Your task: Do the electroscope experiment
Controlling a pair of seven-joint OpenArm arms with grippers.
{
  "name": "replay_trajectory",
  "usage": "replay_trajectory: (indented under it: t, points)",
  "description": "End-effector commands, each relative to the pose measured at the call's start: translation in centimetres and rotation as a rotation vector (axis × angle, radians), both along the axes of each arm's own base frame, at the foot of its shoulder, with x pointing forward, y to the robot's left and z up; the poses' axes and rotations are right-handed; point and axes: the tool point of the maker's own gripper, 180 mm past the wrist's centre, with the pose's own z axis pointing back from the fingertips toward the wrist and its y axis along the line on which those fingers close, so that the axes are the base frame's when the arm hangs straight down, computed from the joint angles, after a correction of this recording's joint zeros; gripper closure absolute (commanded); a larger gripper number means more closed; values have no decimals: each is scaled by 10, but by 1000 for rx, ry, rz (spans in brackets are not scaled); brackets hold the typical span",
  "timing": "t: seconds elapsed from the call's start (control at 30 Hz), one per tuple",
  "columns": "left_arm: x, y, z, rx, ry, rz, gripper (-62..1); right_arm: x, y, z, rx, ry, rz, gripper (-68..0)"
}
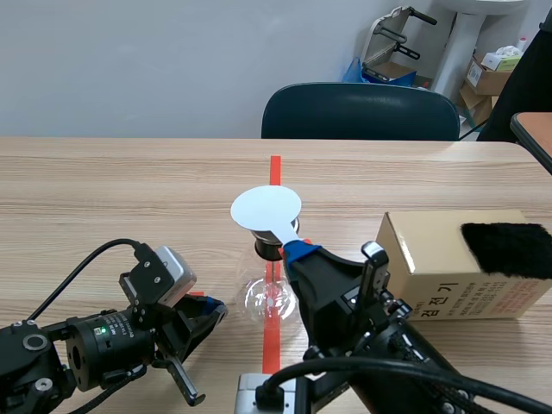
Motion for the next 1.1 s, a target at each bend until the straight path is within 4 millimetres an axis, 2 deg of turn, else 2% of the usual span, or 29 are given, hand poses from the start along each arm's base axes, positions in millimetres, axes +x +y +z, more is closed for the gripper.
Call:
replay_trajectory:
  t: [0.0, 0.23, 0.4, 0.73, 0.93, 1.07]
  points:
    - [4, -6, 9, -31, -22, -3, -31, 5, -2, 7, 3, -29, -7, -13]
    - [4, -6, 9, -30, -23, -1, -31, 5, -3, 7, 3, -29, -9, -13]
    - [5, -6, 9, -30, -24, -1, -31, 11, -12, 7, 6, -31, -69, -13]
    - [6, -6, 9, -29, -27, 1, -31, 34, -58, 11, 19, -45, -358, -13]
    - [6, -6, 9, -29, -27, 1, -31, 40, -85, 13, 26, -52, -512, -13]
    - [6, -6, 9, -29, -27, 1, -31, 42, -96, 13, 28, -55, -573, -13]
